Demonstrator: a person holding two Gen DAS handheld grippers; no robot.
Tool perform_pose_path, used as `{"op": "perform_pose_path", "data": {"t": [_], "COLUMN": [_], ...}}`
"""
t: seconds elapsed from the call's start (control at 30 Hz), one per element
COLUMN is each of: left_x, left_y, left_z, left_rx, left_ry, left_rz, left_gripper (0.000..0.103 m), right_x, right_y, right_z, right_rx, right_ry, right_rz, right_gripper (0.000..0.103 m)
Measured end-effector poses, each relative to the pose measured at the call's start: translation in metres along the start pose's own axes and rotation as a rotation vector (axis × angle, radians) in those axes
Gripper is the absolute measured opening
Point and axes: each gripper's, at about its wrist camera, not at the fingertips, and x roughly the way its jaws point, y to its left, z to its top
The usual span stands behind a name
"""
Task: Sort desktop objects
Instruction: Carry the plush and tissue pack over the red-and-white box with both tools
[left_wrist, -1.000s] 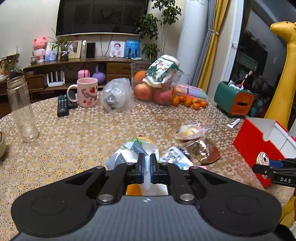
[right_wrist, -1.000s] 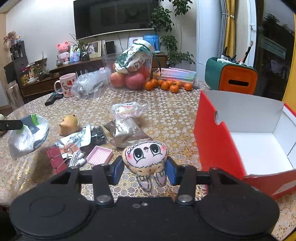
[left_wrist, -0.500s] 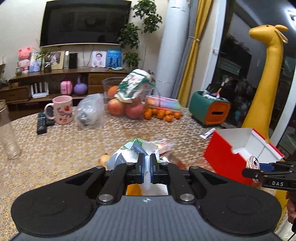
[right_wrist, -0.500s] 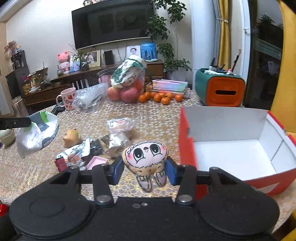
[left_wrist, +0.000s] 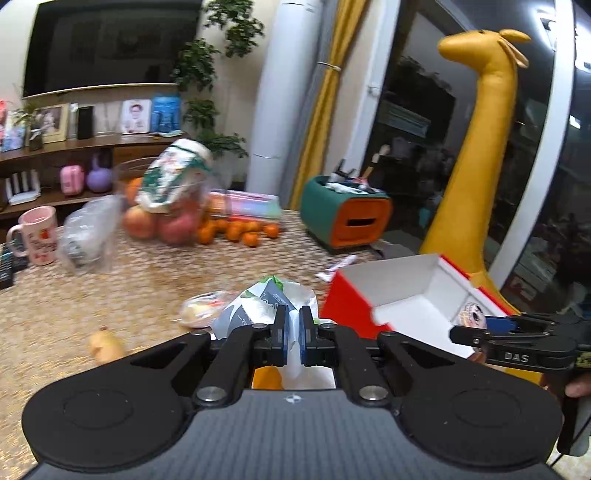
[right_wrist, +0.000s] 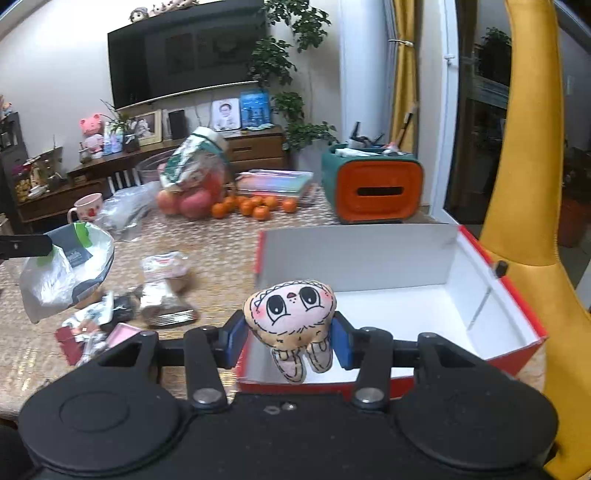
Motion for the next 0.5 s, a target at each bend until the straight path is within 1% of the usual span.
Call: {"op": "perform_pose_path", "data": {"t": [0.27, 0.5], "left_x": [0.031, 0.064], "left_y": [-0.054, -0.094], "left_z": [0.015, 0.026], "left_rx": [0.066, 0.119], "left_ry": [0.013, 0.021], "left_rz": [-0.078, -0.127], "left_gripper": [0.005, 0.005], "right_x": [0.012, 0.021], "right_y": [-0.041, -0.066], "right_z": [0.003, 0.006], "right_rx": [0.012, -0.005], "right_ry": [0.033, 0.044], "right_rz": [-0.048, -0.083], "right_gripper": [0.047, 0.047]}}
